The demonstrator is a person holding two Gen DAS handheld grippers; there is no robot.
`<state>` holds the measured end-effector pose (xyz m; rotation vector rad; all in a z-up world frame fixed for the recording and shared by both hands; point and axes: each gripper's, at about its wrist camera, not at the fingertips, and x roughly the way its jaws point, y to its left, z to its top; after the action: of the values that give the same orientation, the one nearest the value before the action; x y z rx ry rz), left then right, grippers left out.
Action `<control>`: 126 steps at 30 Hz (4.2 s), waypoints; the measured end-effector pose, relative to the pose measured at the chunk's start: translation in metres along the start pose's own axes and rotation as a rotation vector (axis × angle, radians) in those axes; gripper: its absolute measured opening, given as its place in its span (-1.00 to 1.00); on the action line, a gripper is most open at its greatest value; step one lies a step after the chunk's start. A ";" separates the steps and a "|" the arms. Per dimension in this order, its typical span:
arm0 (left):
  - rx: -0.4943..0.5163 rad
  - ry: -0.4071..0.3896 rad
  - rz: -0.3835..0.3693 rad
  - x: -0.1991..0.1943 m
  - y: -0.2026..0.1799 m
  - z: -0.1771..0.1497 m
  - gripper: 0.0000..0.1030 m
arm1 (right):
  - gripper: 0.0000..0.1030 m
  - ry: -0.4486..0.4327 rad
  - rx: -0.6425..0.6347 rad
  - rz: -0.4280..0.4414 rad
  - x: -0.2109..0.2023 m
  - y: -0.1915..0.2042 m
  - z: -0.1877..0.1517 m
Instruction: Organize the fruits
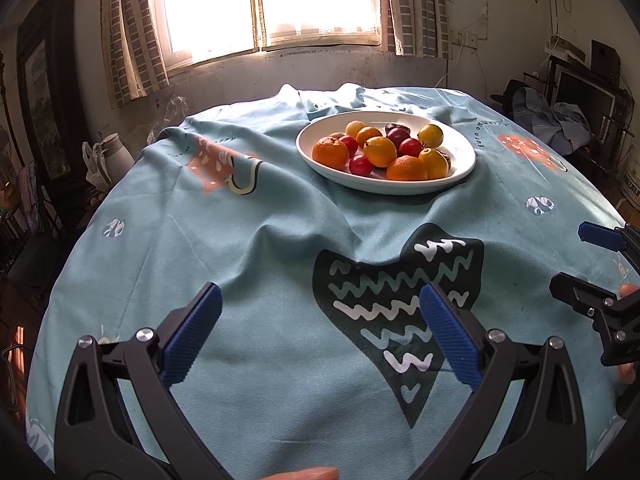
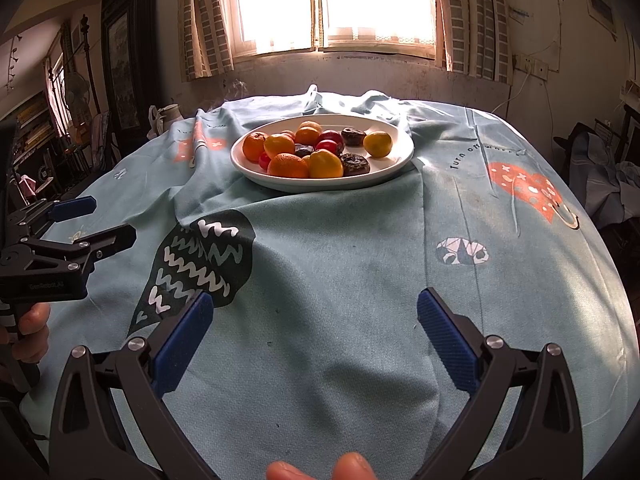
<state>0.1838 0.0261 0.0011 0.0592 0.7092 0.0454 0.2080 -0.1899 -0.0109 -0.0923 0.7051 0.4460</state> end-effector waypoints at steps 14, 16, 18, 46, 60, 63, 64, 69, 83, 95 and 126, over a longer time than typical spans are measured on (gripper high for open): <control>0.008 -0.035 -0.006 -0.006 -0.001 -0.002 0.96 | 0.97 0.000 -0.001 0.001 0.000 0.000 0.000; 0.008 -0.024 0.012 -0.004 -0.001 -0.001 0.96 | 0.97 0.000 -0.001 0.001 0.000 0.000 0.001; 0.001 -0.010 0.018 -0.002 0.000 -0.001 0.96 | 0.97 0.000 -0.001 0.001 0.000 0.000 0.001; 0.001 -0.003 0.018 0.000 -0.002 0.000 0.96 | 0.97 0.001 -0.001 0.000 0.000 0.001 0.001; 0.002 -0.003 0.020 0.000 -0.002 0.000 0.96 | 0.97 0.002 -0.001 -0.002 -0.001 0.001 0.001; 0.001 -0.002 0.019 0.000 -0.002 0.001 0.96 | 0.97 0.002 -0.001 -0.001 -0.001 0.001 0.001; 0.001 -0.002 0.020 0.000 -0.002 0.001 0.96 | 0.97 0.001 -0.001 -0.001 -0.001 0.001 0.001; 0.003 0.000 0.021 0.001 -0.003 0.000 0.96 | 0.97 0.001 -0.001 -0.001 -0.001 0.001 0.001; 0.004 0.003 0.024 0.002 -0.002 -0.002 0.96 | 0.97 0.002 -0.001 -0.002 -0.001 0.001 0.001; 0.004 0.004 0.025 0.002 -0.001 -0.002 0.96 | 0.97 0.002 -0.001 -0.002 -0.001 0.001 0.001; 0.004 0.007 0.028 0.003 0.000 -0.002 0.96 | 0.97 0.000 -0.003 0.000 -0.002 0.002 0.001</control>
<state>0.1850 0.0262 -0.0020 0.0731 0.7159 0.0711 0.2061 -0.1891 -0.0089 -0.0955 0.7040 0.4471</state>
